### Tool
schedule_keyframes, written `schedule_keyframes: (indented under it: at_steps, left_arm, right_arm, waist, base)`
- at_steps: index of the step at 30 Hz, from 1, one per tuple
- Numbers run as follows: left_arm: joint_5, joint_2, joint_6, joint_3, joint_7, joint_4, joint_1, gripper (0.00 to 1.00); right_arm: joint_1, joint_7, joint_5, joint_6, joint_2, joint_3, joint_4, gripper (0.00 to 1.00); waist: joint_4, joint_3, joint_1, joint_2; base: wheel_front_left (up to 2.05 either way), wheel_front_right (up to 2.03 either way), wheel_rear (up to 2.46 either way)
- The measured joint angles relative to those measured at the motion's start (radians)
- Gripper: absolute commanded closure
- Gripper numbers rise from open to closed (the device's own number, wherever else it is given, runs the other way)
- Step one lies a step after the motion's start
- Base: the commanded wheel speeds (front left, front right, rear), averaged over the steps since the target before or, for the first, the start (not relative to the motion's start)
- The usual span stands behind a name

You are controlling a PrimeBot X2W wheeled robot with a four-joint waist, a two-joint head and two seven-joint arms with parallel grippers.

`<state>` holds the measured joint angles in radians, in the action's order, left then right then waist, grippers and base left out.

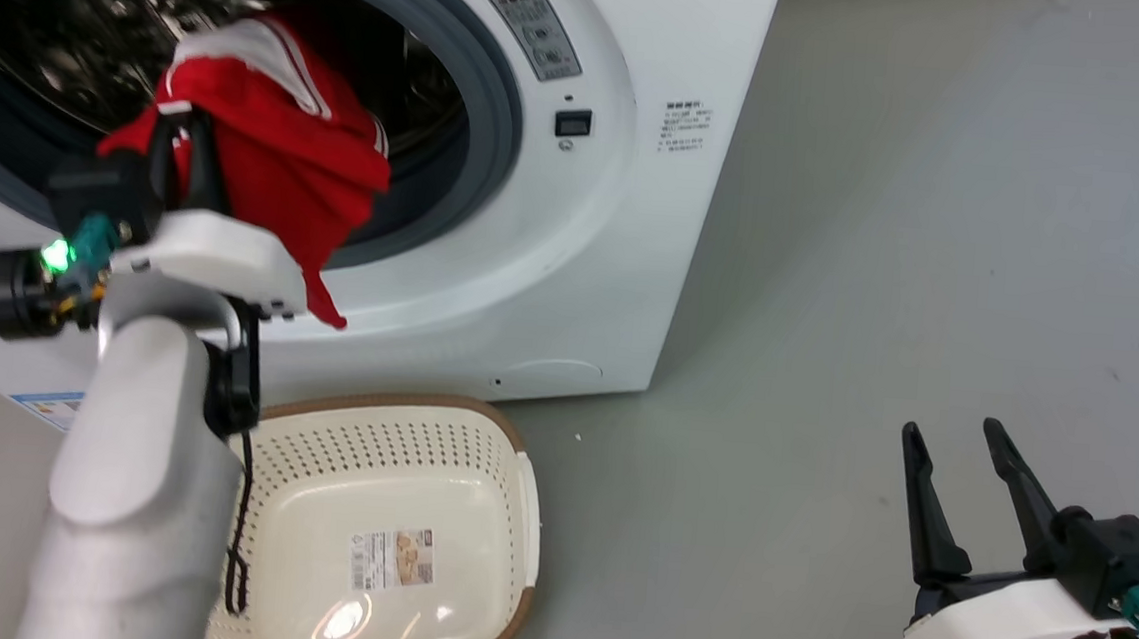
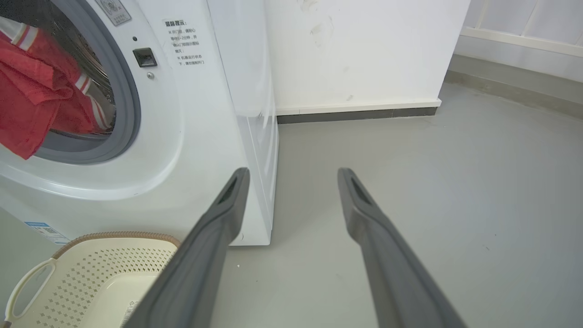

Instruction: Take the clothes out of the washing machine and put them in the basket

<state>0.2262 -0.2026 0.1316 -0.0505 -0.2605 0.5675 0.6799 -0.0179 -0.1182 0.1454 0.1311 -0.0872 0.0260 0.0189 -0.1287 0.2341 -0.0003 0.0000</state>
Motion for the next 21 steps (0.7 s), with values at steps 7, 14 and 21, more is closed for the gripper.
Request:
schedule_keyframes:
  at_steps: [7, 14, 21]
  left_arm:
    - [-0.039, 0.069, -0.019, 0.021, -0.001, -0.155, -0.181, 1.0]
    - [-0.064, 0.123, -0.028, -0.003, -0.001, -0.286, -0.369, 1.0]
    - [-0.06, 0.147, -0.018, -0.068, -0.001, -0.385, -0.548, 1.0]
  right_arm:
    - [0.05, 0.032, -0.023, 0.0, 0.021, -0.04, -0.045, 0.0]
    - [0.102, 0.057, -0.044, 0.0, 0.03, -0.058, -0.077, 0.0]
    - [0.144, 0.082, -0.052, 0.0, 0.033, -0.066, -0.114, 0.0]
  waist:
    - [0.036, -0.075, 0.0, 0.0]
    - [0.074, -0.134, 0.0, 0.0]
    - [0.125, -0.163, 0.0001, 0.0001]
  base:
    - [0.0, 0.0, 0.0]
    - [0.0, 0.0, 0.0]
    - [0.0, 0.0, 0.0]
